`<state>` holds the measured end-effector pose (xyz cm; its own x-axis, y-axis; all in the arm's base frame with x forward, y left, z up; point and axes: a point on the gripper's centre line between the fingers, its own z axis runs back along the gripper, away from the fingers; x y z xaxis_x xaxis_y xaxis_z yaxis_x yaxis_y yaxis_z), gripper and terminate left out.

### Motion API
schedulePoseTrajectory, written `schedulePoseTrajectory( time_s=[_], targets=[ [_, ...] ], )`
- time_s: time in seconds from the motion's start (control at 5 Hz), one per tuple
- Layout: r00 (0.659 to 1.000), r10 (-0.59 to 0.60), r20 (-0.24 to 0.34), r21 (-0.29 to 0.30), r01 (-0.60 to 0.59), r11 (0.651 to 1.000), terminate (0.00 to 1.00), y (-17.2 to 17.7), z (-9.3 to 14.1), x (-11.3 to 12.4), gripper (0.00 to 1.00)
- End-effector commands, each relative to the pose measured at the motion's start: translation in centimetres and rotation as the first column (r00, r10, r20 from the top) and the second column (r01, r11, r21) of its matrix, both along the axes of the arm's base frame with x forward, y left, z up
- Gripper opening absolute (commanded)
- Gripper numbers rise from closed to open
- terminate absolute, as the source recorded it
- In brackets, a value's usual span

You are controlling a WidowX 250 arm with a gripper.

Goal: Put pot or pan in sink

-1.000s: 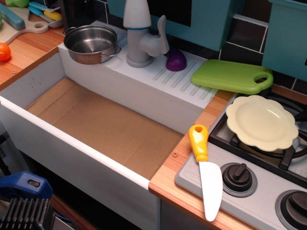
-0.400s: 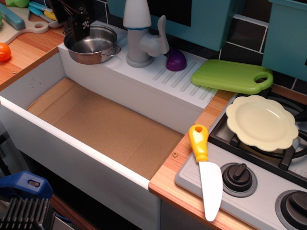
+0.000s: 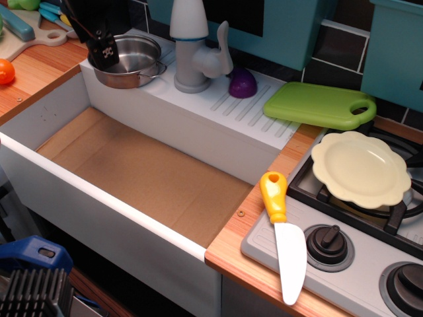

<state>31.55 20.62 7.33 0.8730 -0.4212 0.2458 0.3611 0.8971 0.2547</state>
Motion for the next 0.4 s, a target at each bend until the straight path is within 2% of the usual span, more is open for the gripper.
schedulePoseTrajectory(
  time_s=[0.0, 0.2],
  targets=[
    [0.997, -0.034, 0.073, 0.053, 0.030, 0.998, 0.00, 0.63, 1.68, 0.68, 1.00],
    [0.996, -0.040, 0.078, 0.036, 0.037, 0.999, 0.00, 0.69, 0.83, 0.99, 1.00]
  ],
)
